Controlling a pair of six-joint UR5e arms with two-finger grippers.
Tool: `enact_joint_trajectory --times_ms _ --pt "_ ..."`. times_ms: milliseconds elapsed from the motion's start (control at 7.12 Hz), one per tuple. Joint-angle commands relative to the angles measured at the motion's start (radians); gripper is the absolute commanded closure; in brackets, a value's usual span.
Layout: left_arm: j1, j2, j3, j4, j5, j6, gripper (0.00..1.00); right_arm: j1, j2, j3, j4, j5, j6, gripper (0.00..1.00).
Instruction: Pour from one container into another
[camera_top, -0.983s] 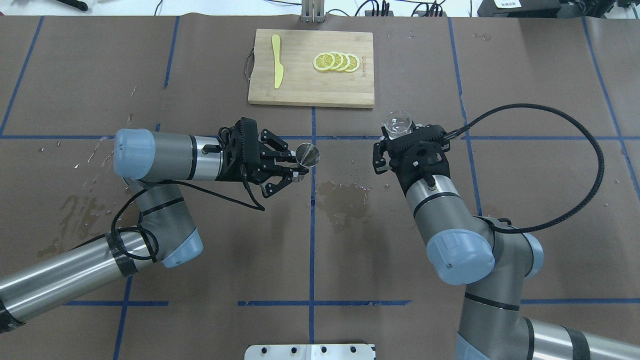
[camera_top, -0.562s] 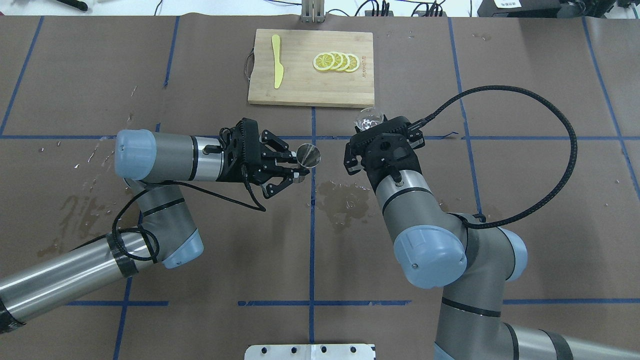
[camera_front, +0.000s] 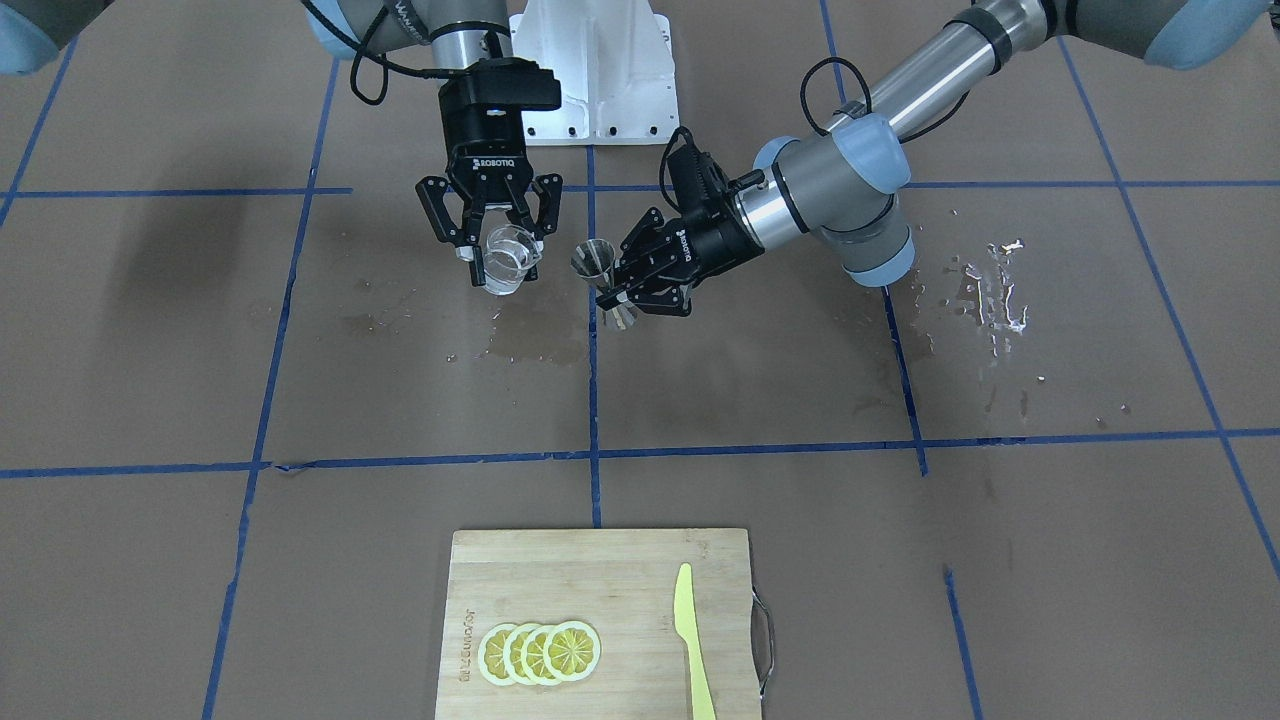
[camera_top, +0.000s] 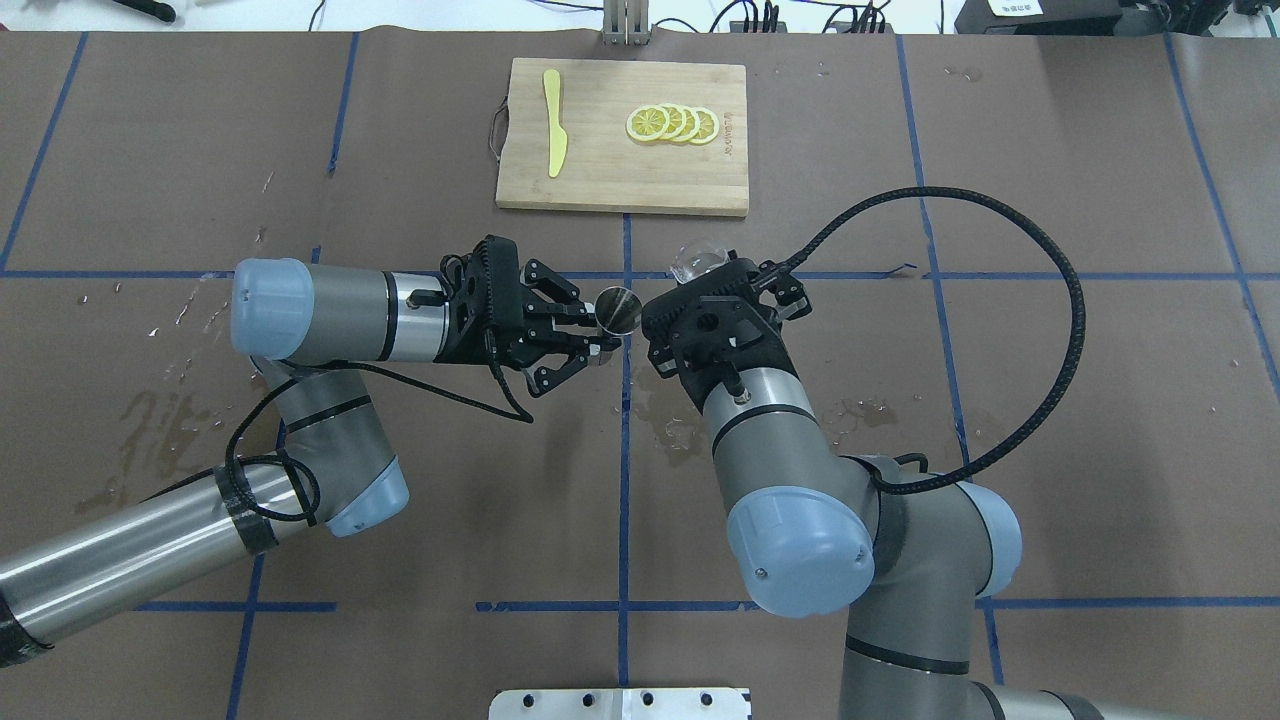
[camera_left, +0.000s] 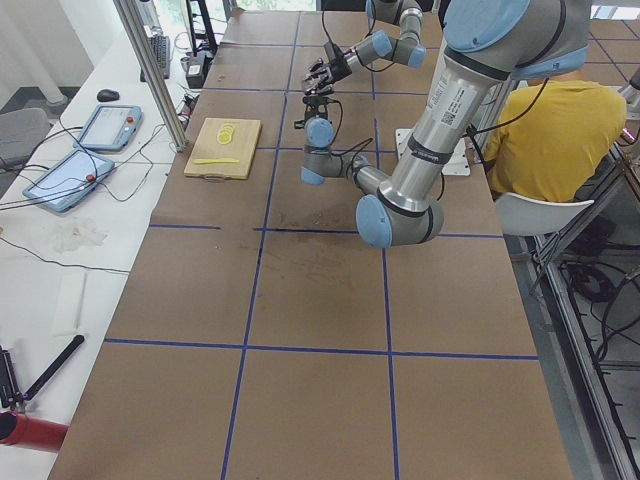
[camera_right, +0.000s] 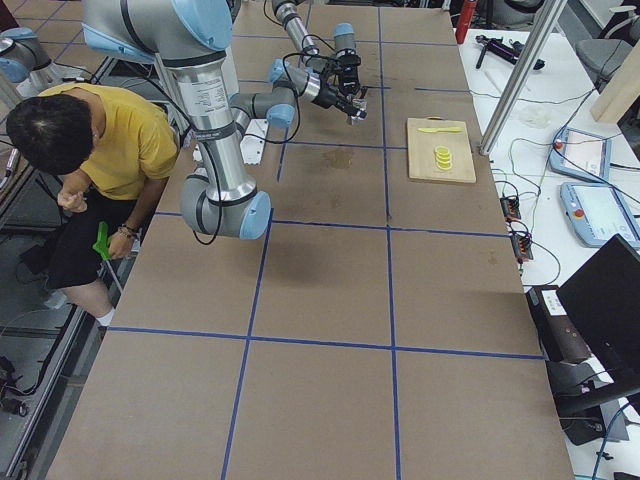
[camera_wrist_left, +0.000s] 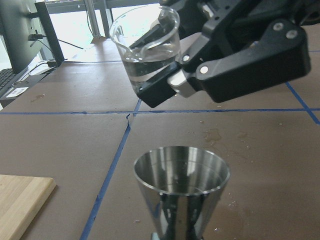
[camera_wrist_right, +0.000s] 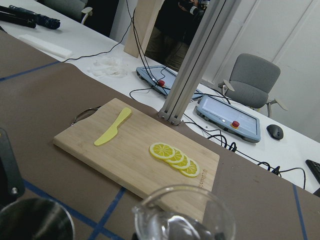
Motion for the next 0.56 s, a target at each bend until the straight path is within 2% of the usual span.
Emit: enact_joint_trajectory --times_ms 0,421 --pt "0.000 0.001 0.000 0.002 0.001 0.000 1.00 -0.043 0.014 0.000 -0.037 -0.059 -0.063 1.00" --pt "0.000 -0.001 0.000 0.000 0.001 -0.002 1.00 -0.057 0.015 0.001 -0.039 -0.067 -0.144 1.00"
